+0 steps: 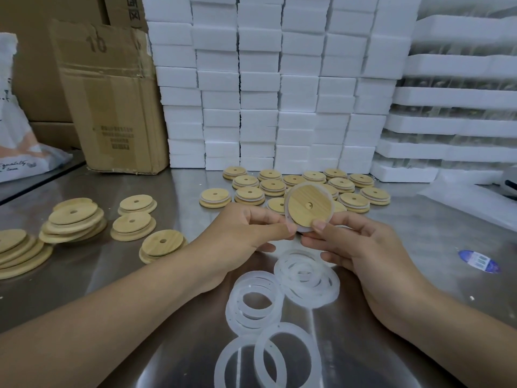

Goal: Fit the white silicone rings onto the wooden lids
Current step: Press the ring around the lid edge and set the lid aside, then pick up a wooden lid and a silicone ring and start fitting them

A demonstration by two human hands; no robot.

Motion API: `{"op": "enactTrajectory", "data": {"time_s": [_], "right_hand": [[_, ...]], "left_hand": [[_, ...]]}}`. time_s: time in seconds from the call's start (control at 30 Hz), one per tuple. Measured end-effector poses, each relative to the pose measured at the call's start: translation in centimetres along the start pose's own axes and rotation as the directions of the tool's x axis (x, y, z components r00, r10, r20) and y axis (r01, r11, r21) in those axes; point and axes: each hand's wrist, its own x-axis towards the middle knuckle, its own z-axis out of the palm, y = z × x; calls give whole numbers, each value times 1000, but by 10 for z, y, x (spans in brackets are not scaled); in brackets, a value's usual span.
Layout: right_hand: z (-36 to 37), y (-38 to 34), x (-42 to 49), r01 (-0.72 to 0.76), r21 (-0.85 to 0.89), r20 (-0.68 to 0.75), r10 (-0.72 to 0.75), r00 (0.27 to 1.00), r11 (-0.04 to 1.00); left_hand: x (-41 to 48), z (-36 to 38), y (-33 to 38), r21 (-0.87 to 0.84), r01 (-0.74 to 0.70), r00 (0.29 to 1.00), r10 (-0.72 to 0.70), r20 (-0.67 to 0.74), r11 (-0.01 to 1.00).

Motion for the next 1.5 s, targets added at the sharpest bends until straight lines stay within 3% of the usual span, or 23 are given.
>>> {"op": "enactTrajectory", "data": {"time_s": [0.2, 0.47, 0.7, 0.93, 1.03, 1.17, 1.23, 1.33, 1.4, 1.5], "right_hand": [[-2, 0, 4, 11, -68, 75, -6, 997, 998], [-4, 7, 7, 65, -146, 117, -48, 992, 987], [-5, 8, 4, 229, -173, 73, -220, 973, 958], [-8, 8, 8, 329, -231, 82, -318, 944, 916], [-25, 0, 22, 415, -406, -67, -480, 875, 814], [-66, -11, 41, 312, -825, -81, -645, 760, 471], [-83, -10, 47, 199, -914, -73, -629, 774, 352], [-97, -5, 56, 68, -965, -69, -497, 865, 253], [-98, 1, 58, 67, -976, -24, -405, 914, 208], [-96, 7, 57, 101, -982, 34, -375, 926, 161]], "left_hand": [[-1, -3, -3, -80, 6, 1000, -6, -10, 997], [-1, -8, -2, -314, -11, 1000, 7, -13, 949], [-1, -4, -8, -121, -105, 994, 99, -53, 987], [-3, -3, -7, -96, -119, 990, 110, -88, 988], [-1, -3, -9, -111, -134, 984, 118, -135, 985], [0, -3, -11, -82, -127, 981, 114, -154, 988], [0, -2, -11, -61, -122, 982, 112, -151, 991], [0, -1, -9, -34, -113, 983, 107, -147, 993], [0, 0, -9, -15, -108, 984, 104, -146, 994], [-1, 2, -9, 8, -105, 984, 105, -140, 994]]}}
